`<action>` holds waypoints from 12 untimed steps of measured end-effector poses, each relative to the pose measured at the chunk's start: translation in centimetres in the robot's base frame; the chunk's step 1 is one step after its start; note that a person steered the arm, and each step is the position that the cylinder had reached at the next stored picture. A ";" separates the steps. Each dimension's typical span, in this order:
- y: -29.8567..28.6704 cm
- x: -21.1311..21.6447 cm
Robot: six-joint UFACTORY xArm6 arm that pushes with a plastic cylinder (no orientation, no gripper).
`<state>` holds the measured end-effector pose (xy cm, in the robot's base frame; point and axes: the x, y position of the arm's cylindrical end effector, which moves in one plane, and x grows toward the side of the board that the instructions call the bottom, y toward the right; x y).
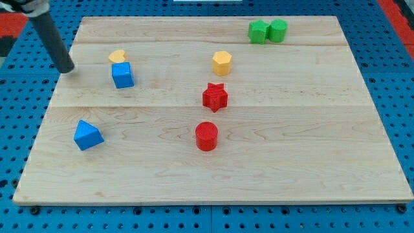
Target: Place the cube and heart in a horizontal line with hexagon
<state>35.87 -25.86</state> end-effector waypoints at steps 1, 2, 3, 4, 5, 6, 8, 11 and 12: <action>5.3 0.3; 6.4 1.7; 7.5 3.5; 10.2 2.2; 13.3 0.6; 15.2 0.1; 9.5 -0.9; 11.6 2.6; 8.7 1.8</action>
<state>37.70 -17.12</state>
